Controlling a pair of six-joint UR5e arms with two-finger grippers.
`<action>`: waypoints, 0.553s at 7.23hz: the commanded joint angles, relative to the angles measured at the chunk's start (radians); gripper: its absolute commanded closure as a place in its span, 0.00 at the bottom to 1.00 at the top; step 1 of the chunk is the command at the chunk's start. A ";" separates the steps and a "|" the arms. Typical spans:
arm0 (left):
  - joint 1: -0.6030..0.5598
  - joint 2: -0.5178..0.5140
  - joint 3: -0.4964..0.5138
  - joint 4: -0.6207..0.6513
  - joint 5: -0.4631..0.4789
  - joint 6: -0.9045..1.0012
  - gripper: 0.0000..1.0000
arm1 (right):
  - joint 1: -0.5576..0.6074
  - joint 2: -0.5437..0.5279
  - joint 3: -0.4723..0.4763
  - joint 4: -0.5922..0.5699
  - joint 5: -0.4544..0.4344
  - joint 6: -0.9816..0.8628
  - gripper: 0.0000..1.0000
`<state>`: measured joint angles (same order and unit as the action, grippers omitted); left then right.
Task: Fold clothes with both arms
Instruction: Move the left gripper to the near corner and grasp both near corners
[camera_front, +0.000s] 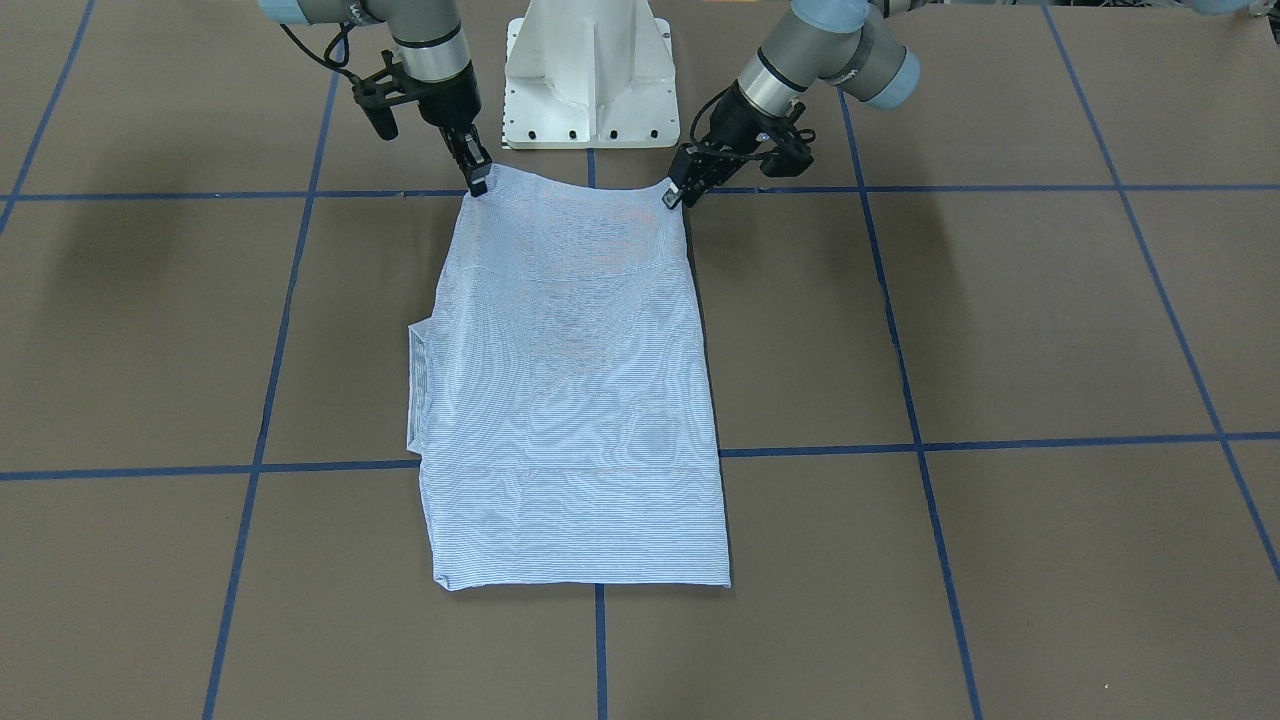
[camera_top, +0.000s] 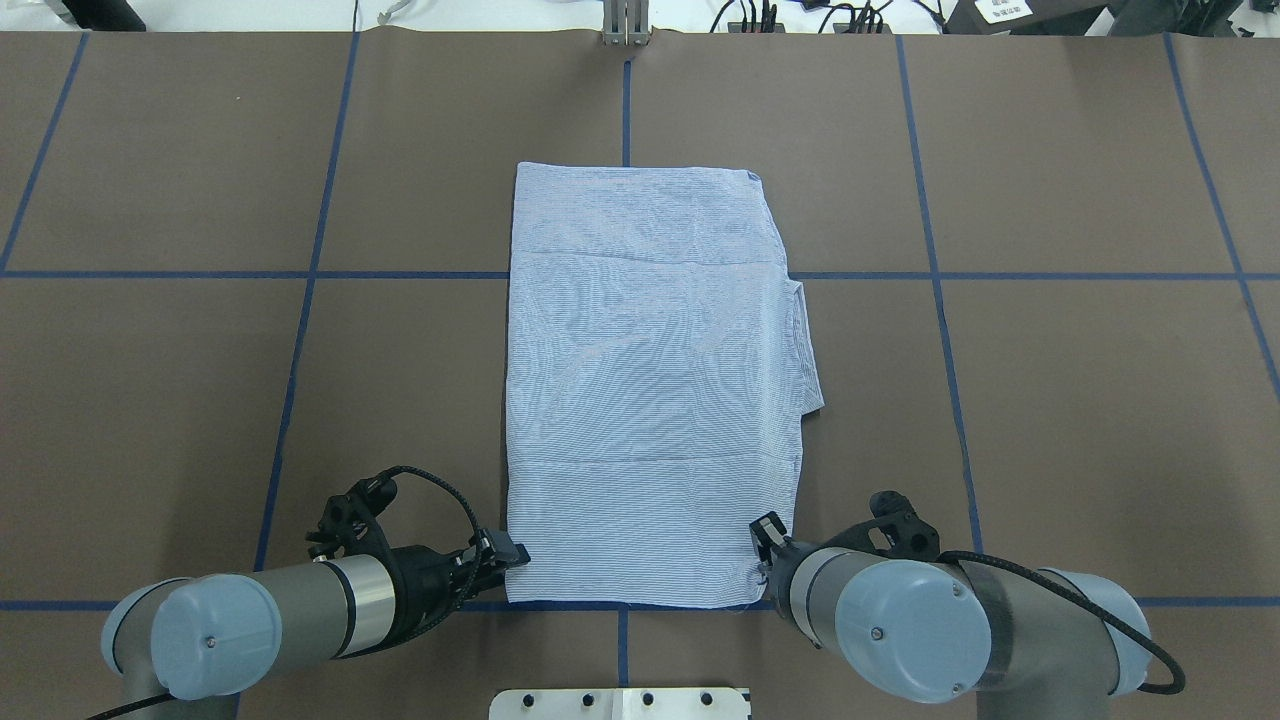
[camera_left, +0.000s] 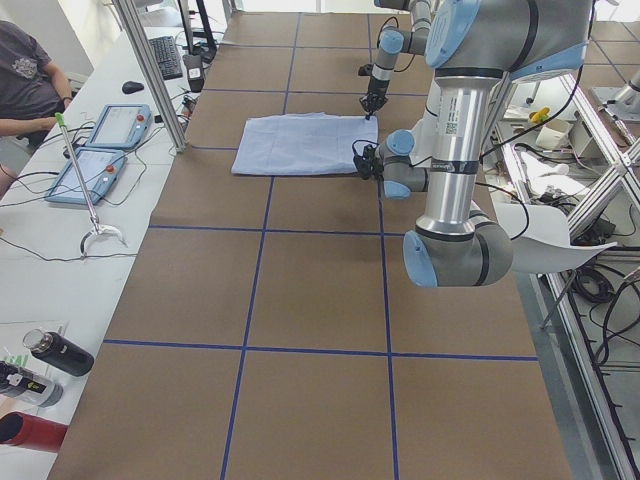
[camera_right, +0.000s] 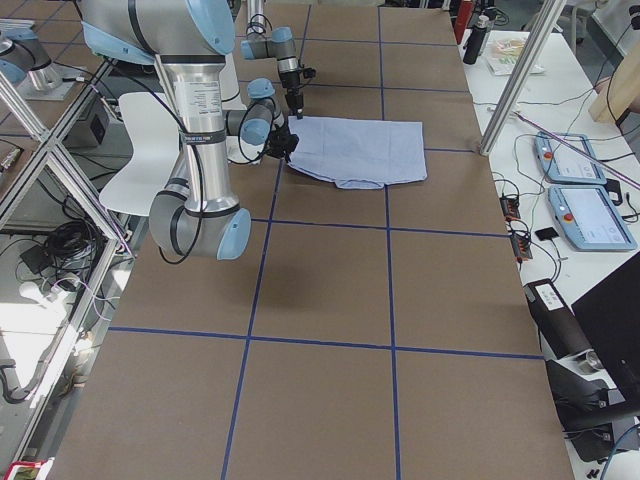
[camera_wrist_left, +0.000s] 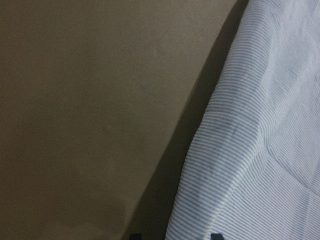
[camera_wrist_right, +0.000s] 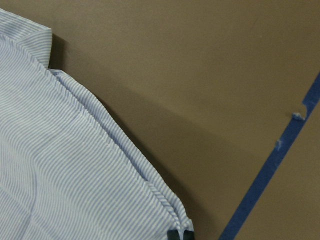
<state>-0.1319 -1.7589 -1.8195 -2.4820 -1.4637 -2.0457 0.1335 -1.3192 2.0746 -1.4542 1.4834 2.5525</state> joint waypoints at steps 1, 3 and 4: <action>0.015 -0.001 0.005 0.000 0.013 -0.014 0.86 | 0.000 0.000 0.001 0.000 0.000 0.000 1.00; 0.018 -0.002 0.003 0.000 0.011 -0.014 1.00 | 0.000 0.000 0.002 0.000 0.000 0.000 1.00; 0.017 -0.002 -0.004 0.000 0.006 -0.014 1.00 | 0.000 0.000 0.002 0.000 0.000 0.000 1.00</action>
<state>-0.1147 -1.7601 -1.8179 -2.4820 -1.4532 -2.0599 0.1335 -1.3188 2.0766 -1.4542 1.4834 2.5525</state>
